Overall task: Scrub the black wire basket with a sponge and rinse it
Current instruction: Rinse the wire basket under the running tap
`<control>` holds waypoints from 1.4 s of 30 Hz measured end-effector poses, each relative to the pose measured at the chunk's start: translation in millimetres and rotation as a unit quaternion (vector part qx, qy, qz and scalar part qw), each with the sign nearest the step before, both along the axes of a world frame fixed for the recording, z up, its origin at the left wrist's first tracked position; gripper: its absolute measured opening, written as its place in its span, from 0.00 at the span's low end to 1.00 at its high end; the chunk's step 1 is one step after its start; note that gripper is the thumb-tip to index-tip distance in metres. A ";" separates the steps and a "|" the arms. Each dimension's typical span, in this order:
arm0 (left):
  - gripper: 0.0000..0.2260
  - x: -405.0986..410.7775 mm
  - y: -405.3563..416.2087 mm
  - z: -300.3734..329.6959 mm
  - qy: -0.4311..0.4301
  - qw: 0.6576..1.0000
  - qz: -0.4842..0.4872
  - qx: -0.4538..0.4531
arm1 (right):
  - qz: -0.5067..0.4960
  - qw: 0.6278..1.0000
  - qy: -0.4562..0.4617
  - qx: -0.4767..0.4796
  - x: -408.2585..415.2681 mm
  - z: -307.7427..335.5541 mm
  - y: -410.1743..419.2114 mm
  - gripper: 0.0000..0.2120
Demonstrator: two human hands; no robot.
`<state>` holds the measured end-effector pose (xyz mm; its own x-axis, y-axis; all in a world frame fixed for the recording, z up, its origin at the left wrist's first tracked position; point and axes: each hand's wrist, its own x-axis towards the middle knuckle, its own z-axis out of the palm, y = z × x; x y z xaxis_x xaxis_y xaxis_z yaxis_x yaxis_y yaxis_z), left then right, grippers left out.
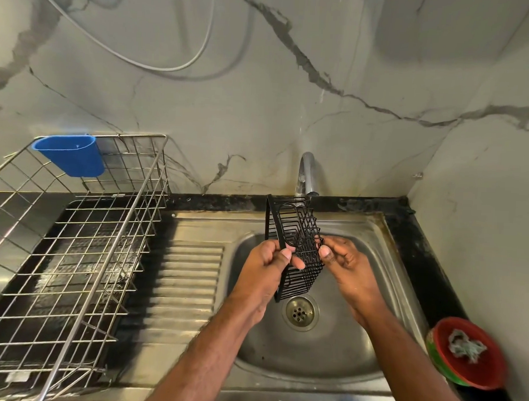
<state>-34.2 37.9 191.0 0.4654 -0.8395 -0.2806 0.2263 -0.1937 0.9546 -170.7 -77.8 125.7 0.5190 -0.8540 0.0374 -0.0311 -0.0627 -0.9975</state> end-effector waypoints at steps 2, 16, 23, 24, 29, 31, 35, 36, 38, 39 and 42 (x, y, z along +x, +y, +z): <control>0.09 0.7 -0.5 -0.4 0.003 1.000 0.002 0.000 | -0.001 1.000 0.001 -0.004 0.6 1.5 -0.6 0.18; 0.09 -1.6 -4.9 -2.3 0.003 1.000 -0.007 -0.005 | 0.001 0.999 0.018 -0.042 -0.5 7.7 -5.5 0.12; 0.09 -2.4 -7.1 -5.3 0.010 1.000 -0.014 -0.011 | -0.008 0.999 0.032 -0.024 -3.8 8.9 -5.4 0.11; 0.09 -2.2 -7.4 -6.1 0.009 1.000 -0.015 -0.012 | -0.008 0.999 0.036 -0.025 -3.8 9.7 -5.3 0.11; 0.08 -1.1 -9.0 -8.2 0.011 1.000 -0.013 -0.009 | -0.012 0.998 0.049 -0.032 -3.9 10.5 -7.0 0.12; 0.08 -0.8 -10.5 -9.0 0.011 1.000 -0.015 -0.007 | -0.013 0.997 0.060 -0.038 -4.1 10.9 -8.2 0.12; 0.08 -1.4 -13.8 -9.1 0.036 0.999 -0.010 -0.011 | -0.016 0.996 0.073 -0.055 -3.3 14.6 -7.6 0.11; 0.08 -1.5 -15.3 -8.9 0.046 0.999 -0.005 -0.013 | -0.014 0.995 0.076 -0.063 -2.9 15.3 -7.6 0.11; 0.09 -1.7 -18.9 -9.7 0.069 0.997 0.006 -0.019 | 0.000 0.991 0.109 -0.081 -2.2 14.7 -7.8 0.14; 0.09 -2.2 -20.5 -9.8 0.081 0.996 0.011 -0.022 | 0.015 0.985 0.141 -0.094 -2.3 13.5 -7.4 0.18; 0.09 -3.6 -26.2 -11.2 0.089 0.996 0.016 -0.015 | 0.068 0.957 0.253 -0.121 -5.5 9.5 -3.5 0.39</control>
